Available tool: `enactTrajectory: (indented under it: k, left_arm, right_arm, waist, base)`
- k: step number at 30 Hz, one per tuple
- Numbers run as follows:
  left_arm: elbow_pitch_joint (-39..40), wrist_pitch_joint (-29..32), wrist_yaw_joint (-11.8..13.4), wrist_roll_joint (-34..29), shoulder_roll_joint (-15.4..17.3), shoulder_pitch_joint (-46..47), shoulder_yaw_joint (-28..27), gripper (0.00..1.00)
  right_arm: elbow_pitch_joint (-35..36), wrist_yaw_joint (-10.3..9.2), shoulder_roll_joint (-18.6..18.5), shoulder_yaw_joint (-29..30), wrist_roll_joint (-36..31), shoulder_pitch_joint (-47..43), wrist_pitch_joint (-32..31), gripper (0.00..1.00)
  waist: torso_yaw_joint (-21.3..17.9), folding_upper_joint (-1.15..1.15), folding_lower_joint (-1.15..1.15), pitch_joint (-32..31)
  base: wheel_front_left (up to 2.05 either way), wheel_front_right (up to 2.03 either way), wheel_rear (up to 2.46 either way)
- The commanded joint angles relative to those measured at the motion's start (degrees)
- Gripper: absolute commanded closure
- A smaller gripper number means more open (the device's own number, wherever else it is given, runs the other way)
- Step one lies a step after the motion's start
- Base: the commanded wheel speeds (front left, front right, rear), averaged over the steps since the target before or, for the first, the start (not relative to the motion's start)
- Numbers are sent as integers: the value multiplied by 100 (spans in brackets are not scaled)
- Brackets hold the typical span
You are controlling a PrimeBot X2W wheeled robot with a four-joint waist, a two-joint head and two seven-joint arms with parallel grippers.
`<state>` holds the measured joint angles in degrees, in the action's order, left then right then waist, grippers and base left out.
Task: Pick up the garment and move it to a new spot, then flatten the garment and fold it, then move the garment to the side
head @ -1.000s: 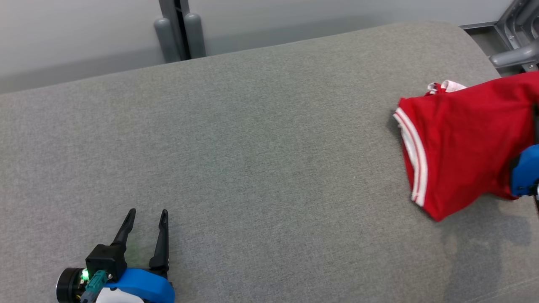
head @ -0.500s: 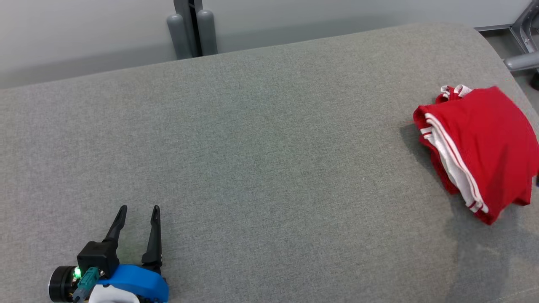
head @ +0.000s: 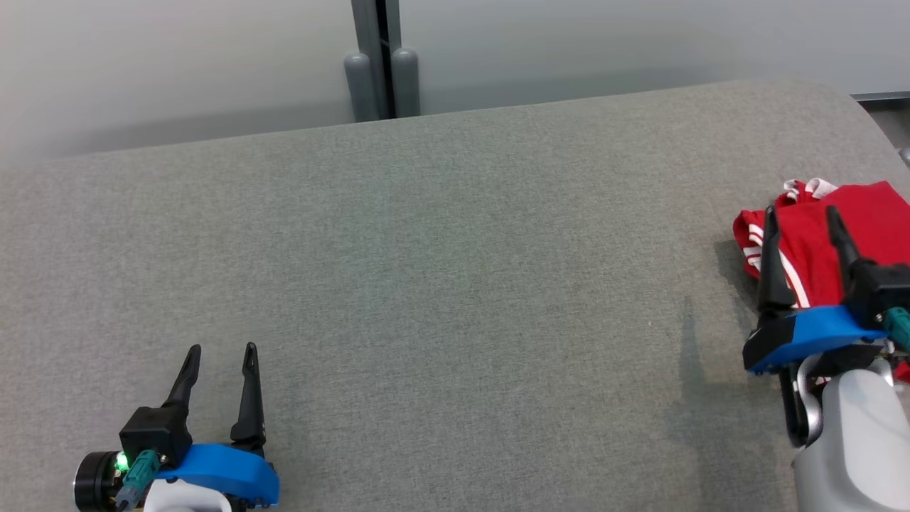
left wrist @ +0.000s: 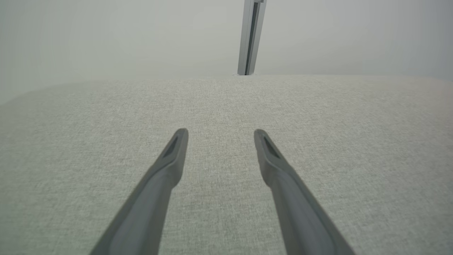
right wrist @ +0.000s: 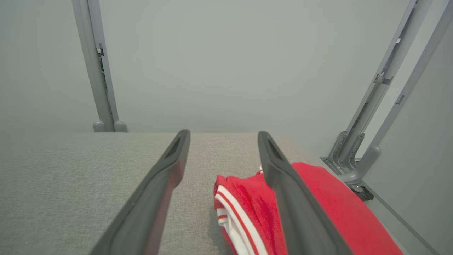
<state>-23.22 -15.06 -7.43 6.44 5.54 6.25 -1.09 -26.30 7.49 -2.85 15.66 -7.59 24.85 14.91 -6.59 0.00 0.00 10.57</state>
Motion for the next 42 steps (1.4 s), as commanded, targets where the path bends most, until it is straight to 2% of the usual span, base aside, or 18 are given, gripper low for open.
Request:
enactTrajectory:
  k: [1, 7, 16, 29, 39, 40, 42]
  left_arm:
    - [6, -11, -10, -52, -15, 85, -25, 0]
    - [-42, -11, -10, -92, -89, 58, -91, 0]
    - [-146, -11, -11, -66, -136, -3, -146, 0]
    - [-253, -11, -11, -89, -213, -244, -215, 0]
    - [-249, -12, -11, 72, -253, -301, -140, 0]
    - [-256, 1, 1, 82, -237, -264, -150, 100]
    - [-333, 25, 1, 108, -254, -284, -161, 100]
  right_arm:
    - [18, 1, -13, -143, 208, -191, 29, 0]
    - [21, 1, -16, -628, 714, -680, 32, 0]
    - [-6, 1, -16, -941, 1039, -1037, 33, 0]
    - [23, 1, -15, -1290, 1284, -1397, 33, 0]
    - [13, 1, -14, -1393, 1356, -1434, 33, 0]
    - [14, 0, 1, -1385, 1335, -1358, 7, 100]
    - [-81, 0, 14, -1372, 1348, -1370, -17, 100]
  waist:
    - [73, 0, 0, -14]
    - [348, 0, 0, -150]
    - [548, 0, 0, -365]
    - [572, 0, 0, -896]
    - [555, 0, 0, -1008]
    - [557, 0, 0, -1009]
    - [559, 0, 0, -1014]
  base:
    - [0, 0, 0]
    - [0, 0, 0]
    - [0, 0, 0]
    - [0, 0, 0]
    - [0, 0, 0]
    - [0, 0, 0]
    - [0, 0, 0]
